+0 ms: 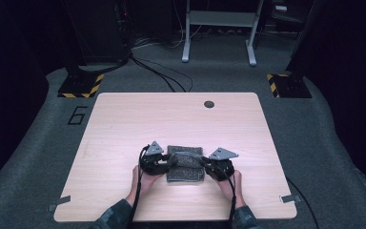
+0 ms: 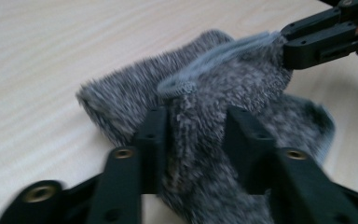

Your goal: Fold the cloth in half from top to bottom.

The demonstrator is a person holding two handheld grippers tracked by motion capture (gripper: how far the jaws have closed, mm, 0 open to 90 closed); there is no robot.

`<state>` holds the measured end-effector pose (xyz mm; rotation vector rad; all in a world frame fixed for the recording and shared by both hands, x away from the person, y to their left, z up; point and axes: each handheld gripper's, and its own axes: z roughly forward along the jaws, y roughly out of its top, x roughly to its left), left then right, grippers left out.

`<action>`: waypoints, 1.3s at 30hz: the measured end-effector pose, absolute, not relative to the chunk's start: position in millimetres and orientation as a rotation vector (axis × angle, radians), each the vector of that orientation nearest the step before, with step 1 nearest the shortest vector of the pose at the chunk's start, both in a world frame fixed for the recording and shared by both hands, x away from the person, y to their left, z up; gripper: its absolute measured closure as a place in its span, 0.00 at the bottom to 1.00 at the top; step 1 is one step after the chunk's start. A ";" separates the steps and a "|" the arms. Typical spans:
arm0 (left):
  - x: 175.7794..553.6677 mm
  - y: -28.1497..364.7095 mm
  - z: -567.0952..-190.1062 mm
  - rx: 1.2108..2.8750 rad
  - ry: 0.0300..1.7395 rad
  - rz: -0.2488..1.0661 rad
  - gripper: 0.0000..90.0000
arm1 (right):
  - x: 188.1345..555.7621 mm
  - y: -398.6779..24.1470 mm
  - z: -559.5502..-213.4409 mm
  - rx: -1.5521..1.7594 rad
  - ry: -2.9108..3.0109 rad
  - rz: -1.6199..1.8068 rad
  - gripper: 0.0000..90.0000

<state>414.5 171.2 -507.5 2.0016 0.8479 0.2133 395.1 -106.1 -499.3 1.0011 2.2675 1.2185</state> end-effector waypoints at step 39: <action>444.5 159.2 -501.9 2.159 0.974 0.474 0.21 | 437.7 -91.7 -496.1 1.190 2.278 1.009 0.35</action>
